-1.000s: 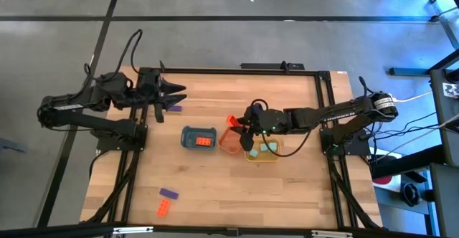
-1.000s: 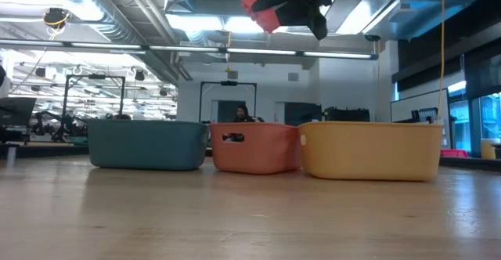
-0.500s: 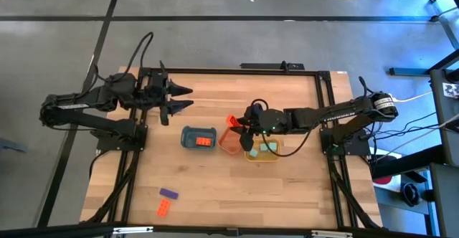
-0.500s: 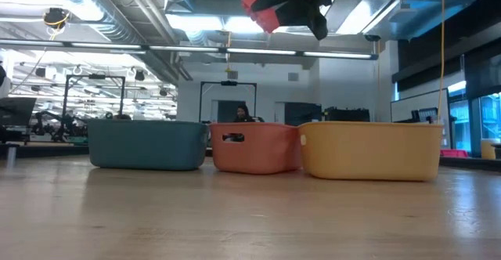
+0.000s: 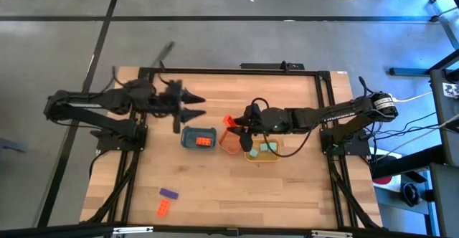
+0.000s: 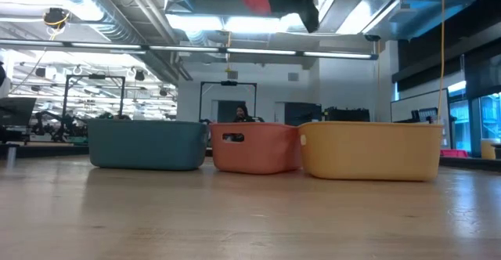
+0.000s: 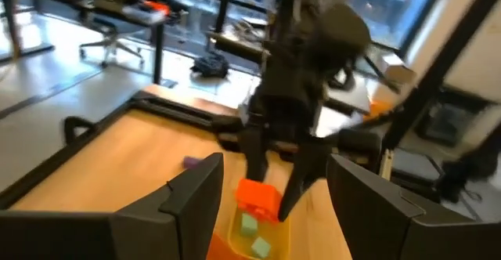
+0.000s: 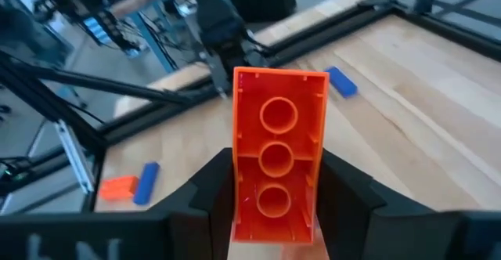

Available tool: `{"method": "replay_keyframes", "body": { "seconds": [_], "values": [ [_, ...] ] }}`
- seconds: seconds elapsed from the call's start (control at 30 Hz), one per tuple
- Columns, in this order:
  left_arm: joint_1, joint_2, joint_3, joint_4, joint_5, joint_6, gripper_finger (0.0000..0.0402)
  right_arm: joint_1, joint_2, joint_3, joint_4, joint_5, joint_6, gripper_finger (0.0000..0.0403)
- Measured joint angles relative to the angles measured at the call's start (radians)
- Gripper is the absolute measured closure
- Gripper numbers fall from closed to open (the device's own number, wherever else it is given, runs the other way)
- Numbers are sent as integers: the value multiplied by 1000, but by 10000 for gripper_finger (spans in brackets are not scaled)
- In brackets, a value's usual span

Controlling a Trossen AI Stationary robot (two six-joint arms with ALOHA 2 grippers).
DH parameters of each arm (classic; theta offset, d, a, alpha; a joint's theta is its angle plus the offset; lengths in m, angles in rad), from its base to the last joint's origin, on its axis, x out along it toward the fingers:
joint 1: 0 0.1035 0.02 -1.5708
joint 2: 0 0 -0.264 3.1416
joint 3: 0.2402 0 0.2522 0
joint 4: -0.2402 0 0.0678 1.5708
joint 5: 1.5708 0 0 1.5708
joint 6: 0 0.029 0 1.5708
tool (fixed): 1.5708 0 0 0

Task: Sort & place blocks by color
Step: Put the right orange rectangular block into the blue bin

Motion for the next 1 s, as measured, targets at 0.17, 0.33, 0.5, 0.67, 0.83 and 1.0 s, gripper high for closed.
{"method": "replay_keyframes", "body": {
  "seconds": [0.17, 0.33, 0.5, 0.67, 0.83, 1.0],
  "values": [
    [-52, 119, 0, 53, 15, 123, 181, 0, 0, 0, 81, -50, -18, 265],
    [-85, 196, 0, 62, 16, 252, 181, 0, 0, 0, 101, -85, -18, 265],
    [-90, 223, 0, 85, 7, 253, 181, 0, 0, 0, 114, -108, -23, 265],
    [-89, 237, 1, 101, -8, 191, 181, 0, 2, 0, 126, -135, -59, 265],
    [-84, 265, -2, 110, 22, 80, 181, 0, 1, 1, 143, -163, -105, 265],
    [-85, 297, 0, 146, 84, 58, 181, 0, 1, 1, 157, -197, -153, 265]
  ]
}}
